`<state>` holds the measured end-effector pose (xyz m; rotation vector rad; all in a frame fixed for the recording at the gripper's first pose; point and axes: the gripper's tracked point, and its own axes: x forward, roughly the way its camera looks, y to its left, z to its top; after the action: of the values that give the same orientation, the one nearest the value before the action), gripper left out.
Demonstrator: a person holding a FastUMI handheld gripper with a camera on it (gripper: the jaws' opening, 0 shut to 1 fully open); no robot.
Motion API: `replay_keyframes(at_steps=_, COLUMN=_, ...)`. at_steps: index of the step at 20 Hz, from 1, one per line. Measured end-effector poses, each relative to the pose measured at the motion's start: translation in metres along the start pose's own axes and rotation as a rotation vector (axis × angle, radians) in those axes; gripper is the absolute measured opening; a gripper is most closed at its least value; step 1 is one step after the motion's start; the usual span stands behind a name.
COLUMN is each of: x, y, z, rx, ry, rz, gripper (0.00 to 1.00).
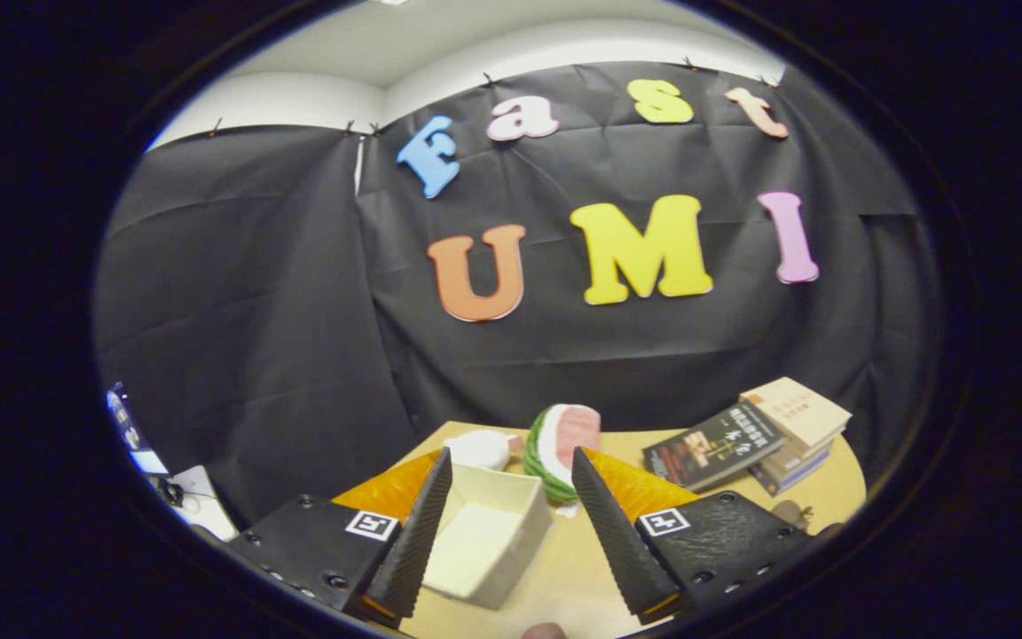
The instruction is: Open the storage box then place both shoes into the box .Put the left shoe in first, then the right shoe, with the right side of both shoes facing outward in a uniform manner.
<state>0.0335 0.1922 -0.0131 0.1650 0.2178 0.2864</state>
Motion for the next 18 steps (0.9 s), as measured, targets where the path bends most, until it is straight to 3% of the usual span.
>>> replay_keyframes(at_steps=3, x=-0.021, y=-0.064, z=-0.015, rx=-0.004, ry=0.024, rz=-0.103, gripper=0.84)
replay_keyframes(at_steps=10, x=-0.042, y=-0.179, z=-0.082, rx=0.036, ry=0.148, rz=-0.254, gripper=0.92)
replay_keyframes(at_steps=18, x=-0.012, y=-0.24, z=-0.187, rx=0.055, ry=0.373, rz=-0.297, gripper=0.92)
